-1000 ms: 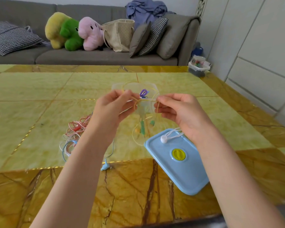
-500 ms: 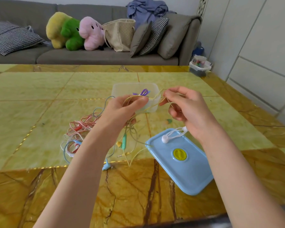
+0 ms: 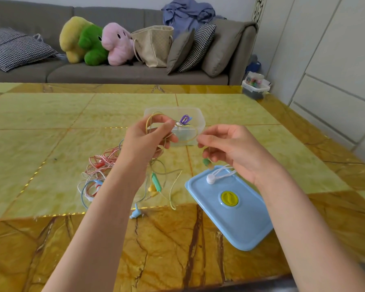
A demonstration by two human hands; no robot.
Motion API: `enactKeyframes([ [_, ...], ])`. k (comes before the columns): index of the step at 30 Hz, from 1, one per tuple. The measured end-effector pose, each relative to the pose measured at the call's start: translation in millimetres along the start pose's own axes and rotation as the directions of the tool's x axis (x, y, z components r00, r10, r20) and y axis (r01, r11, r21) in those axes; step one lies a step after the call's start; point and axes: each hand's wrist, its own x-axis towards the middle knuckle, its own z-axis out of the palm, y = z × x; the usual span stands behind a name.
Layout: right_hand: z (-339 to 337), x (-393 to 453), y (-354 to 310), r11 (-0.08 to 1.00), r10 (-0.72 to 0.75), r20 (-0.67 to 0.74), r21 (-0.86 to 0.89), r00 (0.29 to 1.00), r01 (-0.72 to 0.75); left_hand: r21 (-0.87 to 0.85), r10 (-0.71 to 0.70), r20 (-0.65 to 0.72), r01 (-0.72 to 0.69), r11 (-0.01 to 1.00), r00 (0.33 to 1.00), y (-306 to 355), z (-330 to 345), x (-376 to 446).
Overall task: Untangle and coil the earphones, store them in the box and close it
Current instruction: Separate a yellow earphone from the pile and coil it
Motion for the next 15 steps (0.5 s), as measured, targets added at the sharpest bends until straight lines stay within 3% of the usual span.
enactKeyframes([
  [7,7.3,-0.9,0.6,0.996,0.053,0.046,0.069,0.998,-0.056,0.219,0.114,0.009,-0.113,0.969,0.993,-3.6,7.9,0.2],
  [10,4.9,-0.2,1.5,0.994,0.099,0.082,-0.055,0.992,-0.095,0.286,0.174,-0.067,-0.149,0.947,0.982,-6.8,5.5,2.5],
  [15,0.5,2.2,4.4,0.953,0.070,0.005,-0.294,0.998,-0.066,0.404,0.245,-0.154,-0.165,0.899,0.957,-13.3,3.0,3.6],
])
